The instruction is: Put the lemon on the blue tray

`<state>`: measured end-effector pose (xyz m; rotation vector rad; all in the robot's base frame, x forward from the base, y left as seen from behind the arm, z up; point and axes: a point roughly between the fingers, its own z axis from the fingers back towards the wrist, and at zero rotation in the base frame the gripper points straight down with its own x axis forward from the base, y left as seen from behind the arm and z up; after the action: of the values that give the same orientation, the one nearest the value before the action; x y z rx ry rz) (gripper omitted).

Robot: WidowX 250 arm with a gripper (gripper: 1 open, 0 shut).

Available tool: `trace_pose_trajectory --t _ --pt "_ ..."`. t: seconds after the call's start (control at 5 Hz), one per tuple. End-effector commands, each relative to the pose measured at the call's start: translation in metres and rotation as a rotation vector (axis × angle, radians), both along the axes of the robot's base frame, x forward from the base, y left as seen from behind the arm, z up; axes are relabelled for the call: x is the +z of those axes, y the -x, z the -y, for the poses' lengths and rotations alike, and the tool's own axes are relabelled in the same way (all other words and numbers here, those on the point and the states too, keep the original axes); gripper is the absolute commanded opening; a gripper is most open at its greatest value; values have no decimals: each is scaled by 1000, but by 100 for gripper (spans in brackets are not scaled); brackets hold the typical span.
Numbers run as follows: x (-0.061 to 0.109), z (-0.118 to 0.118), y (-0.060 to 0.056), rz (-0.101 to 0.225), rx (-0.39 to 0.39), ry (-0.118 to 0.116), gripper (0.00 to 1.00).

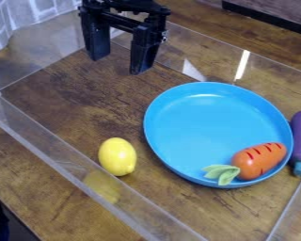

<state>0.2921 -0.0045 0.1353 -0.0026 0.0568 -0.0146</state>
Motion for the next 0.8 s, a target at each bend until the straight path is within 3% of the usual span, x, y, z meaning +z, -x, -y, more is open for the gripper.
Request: trace_pose_trajectory --t 0.0,0.2,0.6 --pt "-8 1 1 -14 -46 2 100" --pt "-18 3 4 -23 -123 3 100" --pt "-51 4 20 5 -401 -10 100"
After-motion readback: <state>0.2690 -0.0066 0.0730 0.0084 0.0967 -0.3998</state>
